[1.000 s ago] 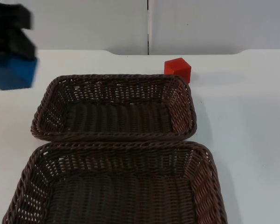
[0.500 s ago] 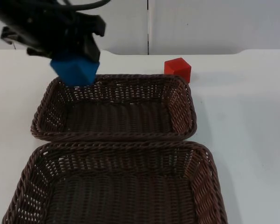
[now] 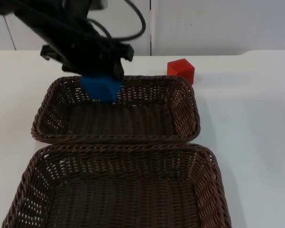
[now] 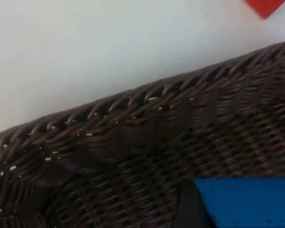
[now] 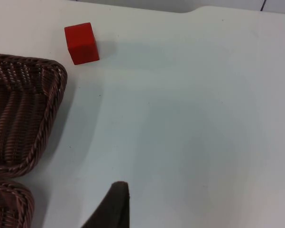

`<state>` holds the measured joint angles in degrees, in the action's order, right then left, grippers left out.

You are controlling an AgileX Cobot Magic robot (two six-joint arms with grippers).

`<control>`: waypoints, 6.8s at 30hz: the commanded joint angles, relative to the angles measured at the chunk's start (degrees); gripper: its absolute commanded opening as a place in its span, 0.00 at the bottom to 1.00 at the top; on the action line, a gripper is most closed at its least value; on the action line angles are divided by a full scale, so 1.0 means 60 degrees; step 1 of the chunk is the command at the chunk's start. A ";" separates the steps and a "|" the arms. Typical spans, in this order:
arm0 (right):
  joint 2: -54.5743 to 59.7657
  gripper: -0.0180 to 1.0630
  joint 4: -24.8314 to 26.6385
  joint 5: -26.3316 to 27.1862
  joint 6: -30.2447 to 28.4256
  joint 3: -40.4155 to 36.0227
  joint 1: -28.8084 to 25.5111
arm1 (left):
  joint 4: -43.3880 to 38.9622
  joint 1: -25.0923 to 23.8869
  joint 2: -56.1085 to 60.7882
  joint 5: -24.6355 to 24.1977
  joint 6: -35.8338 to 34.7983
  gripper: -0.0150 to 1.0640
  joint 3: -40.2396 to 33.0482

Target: Pick up one cube with the left hand and place it into the upper basket. Pick up one cube with the right hand and place it into the lower basket.

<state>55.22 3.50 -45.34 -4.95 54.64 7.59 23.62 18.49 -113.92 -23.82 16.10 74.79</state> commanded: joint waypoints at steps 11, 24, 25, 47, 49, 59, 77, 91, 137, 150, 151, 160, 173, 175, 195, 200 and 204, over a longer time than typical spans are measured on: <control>-0.0032 0.99 0.0007 0.0296 -0.0014 -0.0140 -0.0047 | -0.0132 0.0046 -0.0954 0.0771 0.0021 0.03 0.0075; -0.0032 0.99 0.0007 0.0547 -0.0014 -0.0310 -0.0047 | -0.0108 0.0046 -0.1032 0.0716 0.0021 0.54 0.0057; -0.0032 0.99 0.0007 0.0547 -0.0014 -0.0310 -0.0047 | -0.0108 0.0046 -0.1032 0.0716 0.0021 0.56 0.0057; -0.0032 0.99 0.0007 0.0529 -0.0014 -0.0310 -0.0047 | -0.0074 0.0046 0.0104 -0.0275 0.0021 0.69 0.0057; -0.0032 0.99 0.0007 0.0529 -0.0014 -0.0310 -0.0047 | -0.0092 0.0046 0.0235 -0.0397 0.0021 0.69 0.0057; -0.0032 0.99 -0.0042 0.0548 -0.0076 -0.0310 -0.0047 | -0.0115 0.0046 0.1875 -0.1257 0.0021 0.69 0.0035; -0.0032 0.99 -0.0022 0.0460 -0.0076 -0.0310 -0.0047 | -0.0940 0.0046 0.5046 -0.1550 -0.0012 0.69 -0.1282; -0.0032 0.99 -0.0022 0.0460 -0.0053 -0.0310 -0.0047 | -0.1238 -0.0827 0.7061 -0.1387 -0.0585 0.69 -0.3384; -0.0032 0.99 0.0194 -0.0059 0.0027 -0.0310 -0.0047 | -0.2044 -0.1997 1.1161 -0.2472 -0.1239 0.99 -0.5299; -0.0032 0.99 0.0270 -0.0004 0.0027 -0.0272 -0.0047 | -0.2096 -0.1997 1.1161 -0.2391 -0.1239 0.99 -0.5299; -0.0032 0.99 0.0270 0.0141 0.0027 -0.0251 -0.0047 | -0.2060 -0.1997 1.1161 -0.2395 -0.1239 0.99 -0.5299; 0.0272 0.99 0.0794 0.0096 -0.0324 -0.0034 -0.0047 | -0.2039 -0.1997 1.1161 -0.2395 -0.1239 0.99 -0.5299; 0.4414 0.99 0.0841 -0.0577 -0.0851 0.3095 0.1289 | -0.2099 -0.1997 1.1161 -0.2395 -0.1239 0.99 -0.5299; 0.5462 0.99 0.0414 -0.0577 -0.0826 0.3959 0.1783 | -0.2107 -0.1997 1.1161 -0.2395 -0.1239 0.99 -0.5299; 1.3143 0.99 -0.0064 -0.2007 0.0397 1.2538 0.2416 | -0.2105 -0.1997 1.1161 -0.2470 -0.1239 0.99 -0.5299; 1.4286 0.99 -0.0064 -0.1481 0.0312 1.3443 0.2416 | -0.2084 -0.1997 1.1161 -0.2484 -0.1239 0.99 -0.5299; 1.4977 0.99 0.0203 -0.0238 0.0312 1.3520 0.2416 | -0.2047 -0.1997 1.1161 -0.2494 -0.1239 0.99 -0.5299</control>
<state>143.63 3.40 -50.93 -2.68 135.19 21.92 11.11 6.69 -47.24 -38.60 9.03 43.28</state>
